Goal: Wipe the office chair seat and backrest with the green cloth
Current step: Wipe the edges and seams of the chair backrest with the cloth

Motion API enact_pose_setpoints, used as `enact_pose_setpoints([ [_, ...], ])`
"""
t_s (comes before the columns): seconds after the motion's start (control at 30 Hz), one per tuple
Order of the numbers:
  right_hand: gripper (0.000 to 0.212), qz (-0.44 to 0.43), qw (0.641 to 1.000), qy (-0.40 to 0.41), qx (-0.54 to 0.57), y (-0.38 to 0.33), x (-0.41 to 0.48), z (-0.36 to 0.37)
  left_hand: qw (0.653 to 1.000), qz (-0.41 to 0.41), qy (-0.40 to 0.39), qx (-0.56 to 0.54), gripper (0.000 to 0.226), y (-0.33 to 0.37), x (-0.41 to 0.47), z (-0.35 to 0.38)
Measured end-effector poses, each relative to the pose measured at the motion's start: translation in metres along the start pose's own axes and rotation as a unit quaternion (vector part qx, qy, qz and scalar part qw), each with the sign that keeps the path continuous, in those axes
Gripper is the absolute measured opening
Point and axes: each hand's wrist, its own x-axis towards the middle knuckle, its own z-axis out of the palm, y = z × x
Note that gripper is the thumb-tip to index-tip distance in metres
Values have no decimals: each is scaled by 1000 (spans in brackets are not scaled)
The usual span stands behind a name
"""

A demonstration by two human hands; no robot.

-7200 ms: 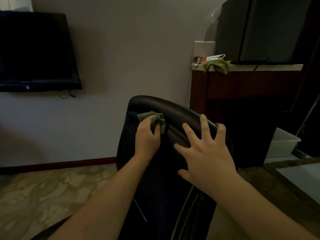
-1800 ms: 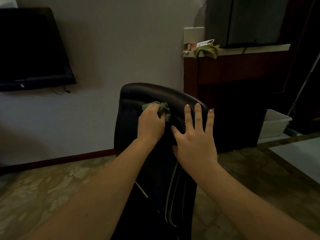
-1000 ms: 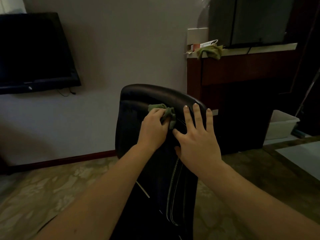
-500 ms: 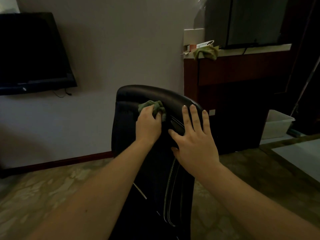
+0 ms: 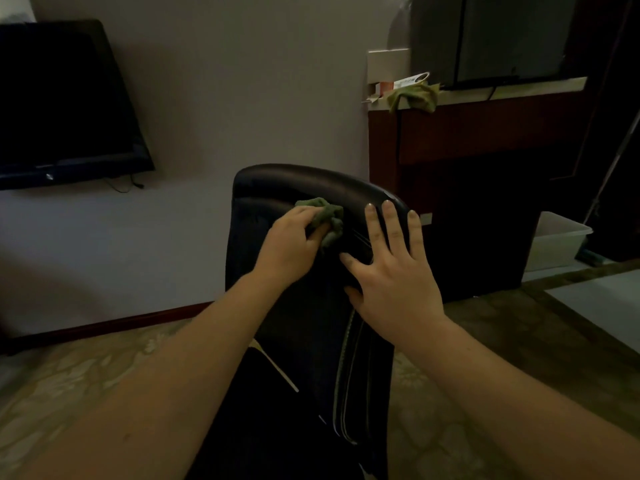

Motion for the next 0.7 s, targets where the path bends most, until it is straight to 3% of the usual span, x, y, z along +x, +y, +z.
enact_pose_setpoints([
  [0.2, 47, -5, 1000, -16, 1, 5, -2, -1, 996, -84, 24, -34, 32, 14, 6, 7],
  [0.47, 34, -33, 997, -19, 60, 9, -7, -9, 998, -53, -1, -31, 37, 29, -18, 6],
  [0.57, 33, 5, 991, 11, 131, 14, -18, -10, 999, -36, -38, -16, 35, 27, -15, -3],
  [0.7, 39, 37, 991, -11, 130, 8, -28, -8, 999, -29, -36, 15, 29, 27, -8, -11],
])
